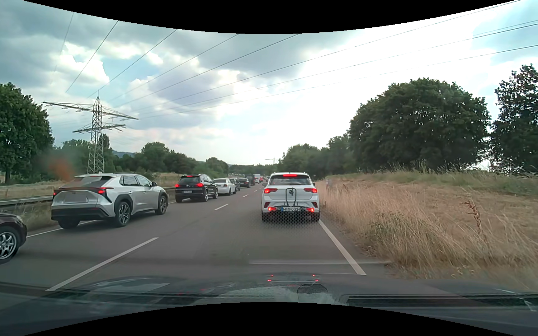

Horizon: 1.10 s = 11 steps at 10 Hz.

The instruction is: Follow the waypoints while adhering to traffic rules and regulations

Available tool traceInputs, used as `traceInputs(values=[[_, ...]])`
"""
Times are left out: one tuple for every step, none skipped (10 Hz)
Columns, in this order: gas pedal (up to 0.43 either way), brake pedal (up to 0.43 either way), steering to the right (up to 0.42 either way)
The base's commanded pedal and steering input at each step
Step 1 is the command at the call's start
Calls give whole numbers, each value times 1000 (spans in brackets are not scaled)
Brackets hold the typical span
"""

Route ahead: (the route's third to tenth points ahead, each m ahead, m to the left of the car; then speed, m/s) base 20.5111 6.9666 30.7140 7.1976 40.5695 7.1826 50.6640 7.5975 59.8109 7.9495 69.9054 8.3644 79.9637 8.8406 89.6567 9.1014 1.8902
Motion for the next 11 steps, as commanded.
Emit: traceInputs(values=[[0, 79, -5], [0, 79, -5], [0, 79, -5], [0, 79, -5], [0, 85, -5], [0, 85, -5], [0, 91, -5], [0, 91, -5], [0, 91, -5], [0, 91, -5], [0, 91, -5]])
